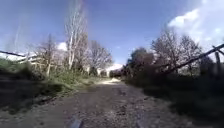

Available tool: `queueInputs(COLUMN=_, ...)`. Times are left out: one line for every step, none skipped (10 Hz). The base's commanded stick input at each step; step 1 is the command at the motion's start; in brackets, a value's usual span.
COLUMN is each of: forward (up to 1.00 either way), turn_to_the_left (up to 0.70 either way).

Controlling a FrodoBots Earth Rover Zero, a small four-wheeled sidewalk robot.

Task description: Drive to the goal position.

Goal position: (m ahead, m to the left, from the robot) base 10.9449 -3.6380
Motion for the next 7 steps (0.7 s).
queueInputs(forward=0.69, turn_to_the_left=0.00)
queueInputs(forward=0.69, turn_to_the_left=0.00)
queueInputs(forward=0.69, turn_to_the_left=0.00)
queueInputs(forward=0.69, turn_to_the_left=0.00)
queueInputs(forward=0.69, turn_to_the_left=0.00)
queueInputs(forward=0.69, turn_to_the_left=0.00)
queueInputs(forward=0.69, turn_to_the_left=0.00)
